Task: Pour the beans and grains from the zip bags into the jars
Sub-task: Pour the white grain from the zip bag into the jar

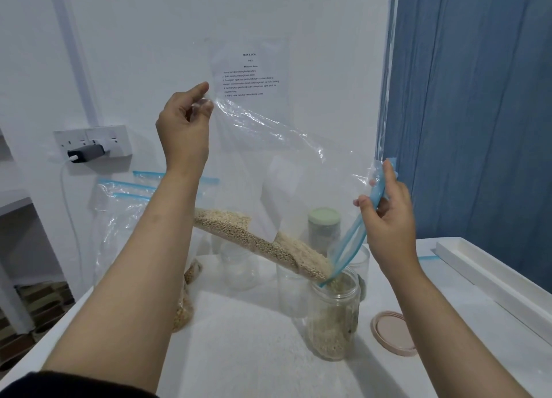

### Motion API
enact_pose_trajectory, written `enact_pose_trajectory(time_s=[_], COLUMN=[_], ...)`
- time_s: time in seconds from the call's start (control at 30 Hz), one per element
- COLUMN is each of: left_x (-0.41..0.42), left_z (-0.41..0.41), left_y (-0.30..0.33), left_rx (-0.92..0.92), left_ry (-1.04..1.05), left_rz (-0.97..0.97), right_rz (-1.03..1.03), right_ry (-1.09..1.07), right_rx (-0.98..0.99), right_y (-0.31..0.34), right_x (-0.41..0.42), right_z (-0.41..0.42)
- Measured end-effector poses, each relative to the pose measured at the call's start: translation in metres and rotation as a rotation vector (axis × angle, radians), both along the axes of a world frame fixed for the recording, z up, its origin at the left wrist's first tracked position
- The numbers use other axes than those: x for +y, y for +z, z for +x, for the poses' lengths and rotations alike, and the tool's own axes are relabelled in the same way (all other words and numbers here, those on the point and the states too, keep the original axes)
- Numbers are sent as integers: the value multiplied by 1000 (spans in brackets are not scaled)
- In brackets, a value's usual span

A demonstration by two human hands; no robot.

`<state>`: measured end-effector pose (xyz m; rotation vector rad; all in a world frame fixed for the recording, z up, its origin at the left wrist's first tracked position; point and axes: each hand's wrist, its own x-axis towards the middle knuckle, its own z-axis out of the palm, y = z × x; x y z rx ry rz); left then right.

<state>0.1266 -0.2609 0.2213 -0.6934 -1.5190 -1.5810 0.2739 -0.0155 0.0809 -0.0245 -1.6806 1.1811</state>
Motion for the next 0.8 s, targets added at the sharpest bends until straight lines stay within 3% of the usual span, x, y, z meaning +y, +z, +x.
enact_pose_trajectory(time_s=[0.8], left_x=[3], left_z=[6], left_y=[1], left_rx=[27], left_ry=[10], left_rz=[-27], right_rz=[-19], right_ry=[-6], right_rx=[10], right_y=[-4], right_x=[1], right_z=[1])
